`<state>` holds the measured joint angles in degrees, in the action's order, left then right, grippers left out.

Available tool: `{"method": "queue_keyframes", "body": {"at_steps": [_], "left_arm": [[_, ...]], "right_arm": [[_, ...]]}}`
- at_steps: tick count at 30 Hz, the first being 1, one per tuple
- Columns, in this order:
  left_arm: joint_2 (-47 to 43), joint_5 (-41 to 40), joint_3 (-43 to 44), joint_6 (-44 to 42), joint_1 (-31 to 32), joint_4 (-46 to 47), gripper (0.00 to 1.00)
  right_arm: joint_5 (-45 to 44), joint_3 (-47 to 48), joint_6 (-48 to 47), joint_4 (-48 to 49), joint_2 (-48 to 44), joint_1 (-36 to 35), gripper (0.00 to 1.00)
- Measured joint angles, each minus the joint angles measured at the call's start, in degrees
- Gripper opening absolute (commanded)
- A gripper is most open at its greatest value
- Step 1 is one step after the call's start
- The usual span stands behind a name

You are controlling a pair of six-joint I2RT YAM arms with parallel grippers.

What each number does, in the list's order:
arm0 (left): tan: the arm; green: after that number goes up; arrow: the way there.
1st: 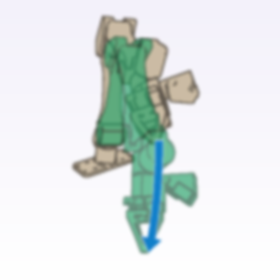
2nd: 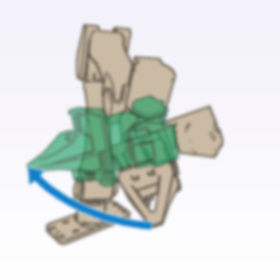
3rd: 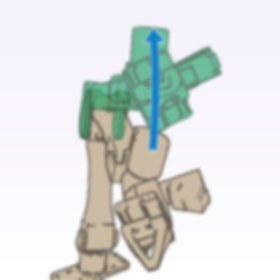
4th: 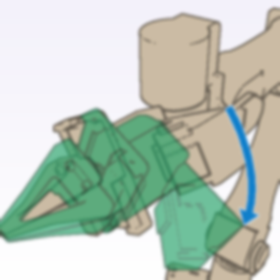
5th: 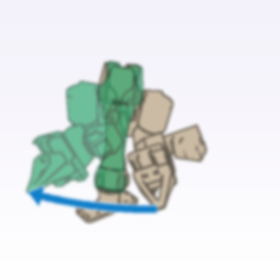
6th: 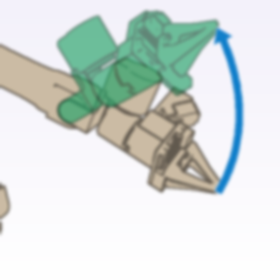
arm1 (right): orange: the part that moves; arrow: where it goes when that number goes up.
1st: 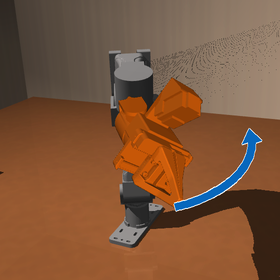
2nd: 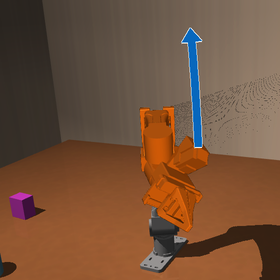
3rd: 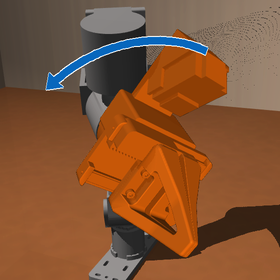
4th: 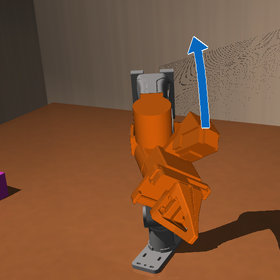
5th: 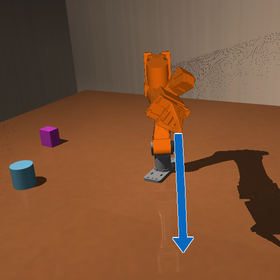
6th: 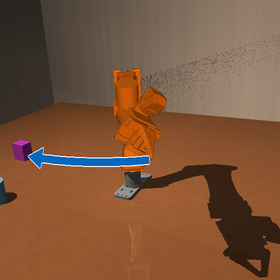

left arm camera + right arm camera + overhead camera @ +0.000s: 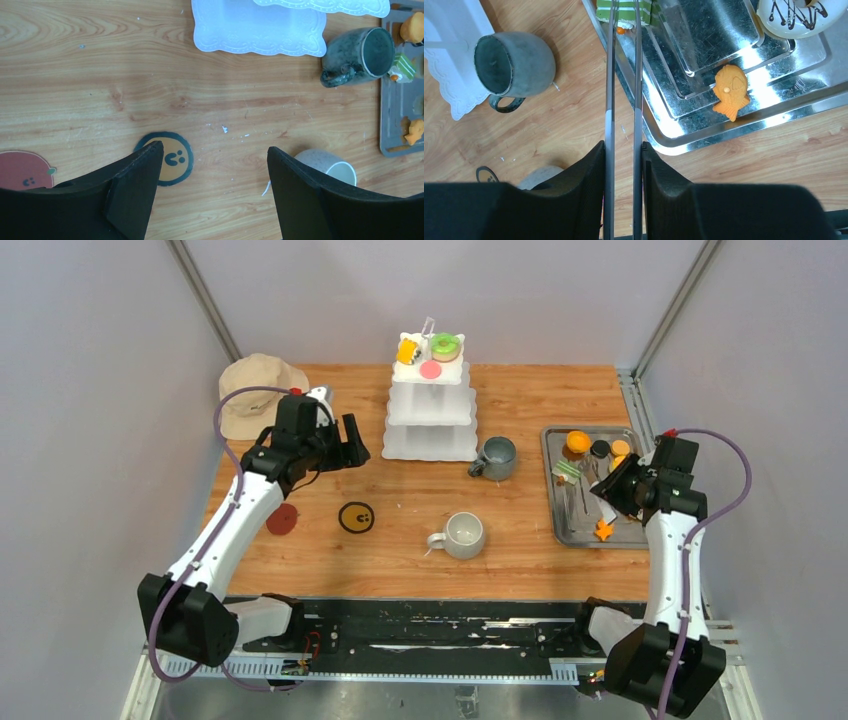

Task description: Serve the afternoon tea

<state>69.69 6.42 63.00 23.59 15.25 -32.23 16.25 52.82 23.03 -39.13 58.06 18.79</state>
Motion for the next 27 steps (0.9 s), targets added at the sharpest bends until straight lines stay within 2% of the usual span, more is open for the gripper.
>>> {"method": "queue_keyframes", "body": {"at_steps": [6,9,14,16,18,23,27], "left_arm": [[-0.9,0.0,0.0,0.0,0.0,0.0,0.80],[-1.2,0.0,0.0,0.0,0.0,0.0,0.80],[-1.3,0.0,0.0,0.0,0.0,0.0,0.80],[-1.4,0.0,0.0,0.0,0.0,0.0,0.80],[-1.4,0.0,0.0,0.0,0.0,0.0,0.80],[-1.4,0.1,0.0,0.0,0.0,0.0,0.80],[-1.4,0.1,0.0,0.0,0.0,0.0,0.80]], "right_arm": [[-0.5,0.0,0.0,-0.6,-0.5,0.0,0.01],[-0.7,0.0,0.0,-1.0,-0.6,0.0,0.18],[-0.8,0.0,-0.3,-1.5,-0.2,0.0,0.31],[-0.8,0.0,-1.0,-1.8,0.1,0.0,0.29],[-0.8,0.3,-1.8,-2.5,0.3,0.0,0.18],[1.1,2.0,-3.6,-2.8,1.9,-1.4,0.02],[0.0,3.9,-4.9,-2.8,4.3,-7.8,0.01]]}}
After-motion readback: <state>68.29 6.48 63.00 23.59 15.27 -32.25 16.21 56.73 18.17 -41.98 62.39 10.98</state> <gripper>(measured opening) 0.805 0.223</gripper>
